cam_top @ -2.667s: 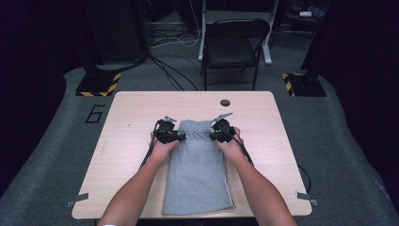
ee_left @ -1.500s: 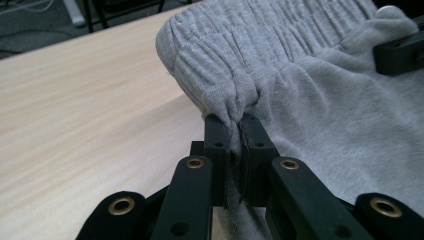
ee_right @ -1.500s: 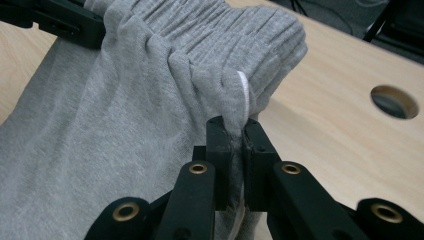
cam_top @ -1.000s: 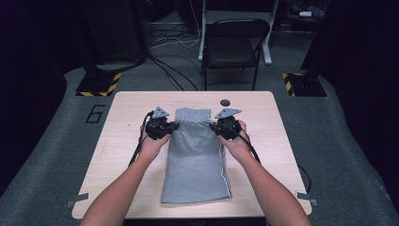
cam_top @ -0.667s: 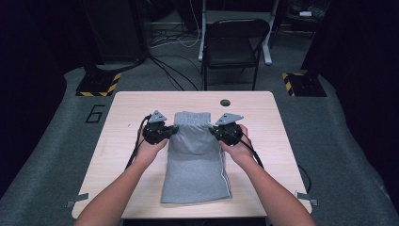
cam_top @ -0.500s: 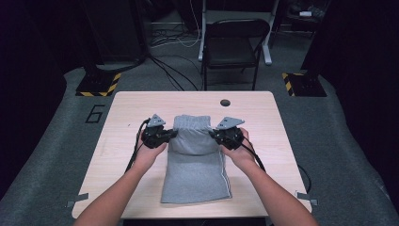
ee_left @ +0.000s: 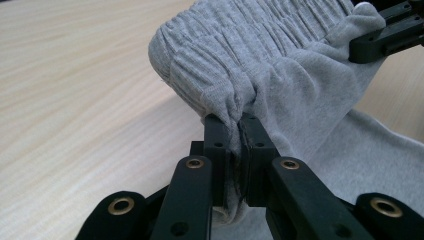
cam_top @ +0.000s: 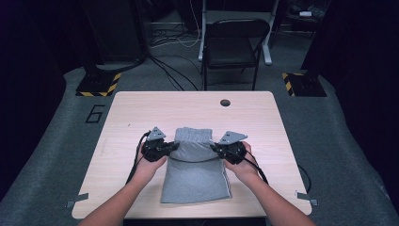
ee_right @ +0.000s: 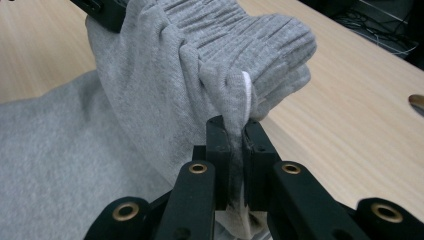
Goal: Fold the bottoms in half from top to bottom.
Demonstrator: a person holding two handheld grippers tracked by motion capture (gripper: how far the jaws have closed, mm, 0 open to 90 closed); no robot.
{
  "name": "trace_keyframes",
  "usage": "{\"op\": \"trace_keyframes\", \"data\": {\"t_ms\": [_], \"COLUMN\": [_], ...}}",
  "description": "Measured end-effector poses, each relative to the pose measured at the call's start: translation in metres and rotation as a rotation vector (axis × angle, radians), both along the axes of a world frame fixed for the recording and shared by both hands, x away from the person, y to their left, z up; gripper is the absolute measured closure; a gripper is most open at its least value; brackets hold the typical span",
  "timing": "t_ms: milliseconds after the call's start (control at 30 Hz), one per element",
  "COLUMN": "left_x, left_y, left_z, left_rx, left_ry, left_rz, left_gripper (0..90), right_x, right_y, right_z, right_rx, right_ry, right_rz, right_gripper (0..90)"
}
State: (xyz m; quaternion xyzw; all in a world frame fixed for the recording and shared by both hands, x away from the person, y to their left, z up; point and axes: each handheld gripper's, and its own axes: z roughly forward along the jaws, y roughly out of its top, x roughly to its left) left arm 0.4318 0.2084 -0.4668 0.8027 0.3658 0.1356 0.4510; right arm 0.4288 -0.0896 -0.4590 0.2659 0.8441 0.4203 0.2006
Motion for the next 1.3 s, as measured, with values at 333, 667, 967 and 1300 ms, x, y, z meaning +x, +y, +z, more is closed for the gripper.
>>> {"op": "trace_keyframes", "data": {"t_ms": [333, 667, 967, 1300], "left_x": [-0.013, -0.023, -0.029, -0.029], "left_y": [0.002, -0.003, -0.003, -0.002], "left_z": [-0.019, -0.034, -0.046, -0.052], "left_rx": [0.032, 0.065, 0.080, 0.055], "left_ry": [0.029, 0.077, 0.105, 0.118], "left_rz": [-0.027, -0.044, -0.069, -0.070], "left_gripper": [83.6, 83.5, 83.0, 82.2], "right_x": [-0.013, -0.022, -0.024, -0.022], "right_y": [-0.001, 0.000, -0.005, -0.009], "right_z": [-0.014, -0.032, -0.041, -0.048], "right_rx": [-0.016, -0.037, -0.024, 0.010], "right_ry": [0.016, 0.071, 0.133, 0.201], "right_rz": [0.024, 0.029, 0.028, 0.018], "right_gripper": [84.0, 83.6, 83.1, 82.8]}}
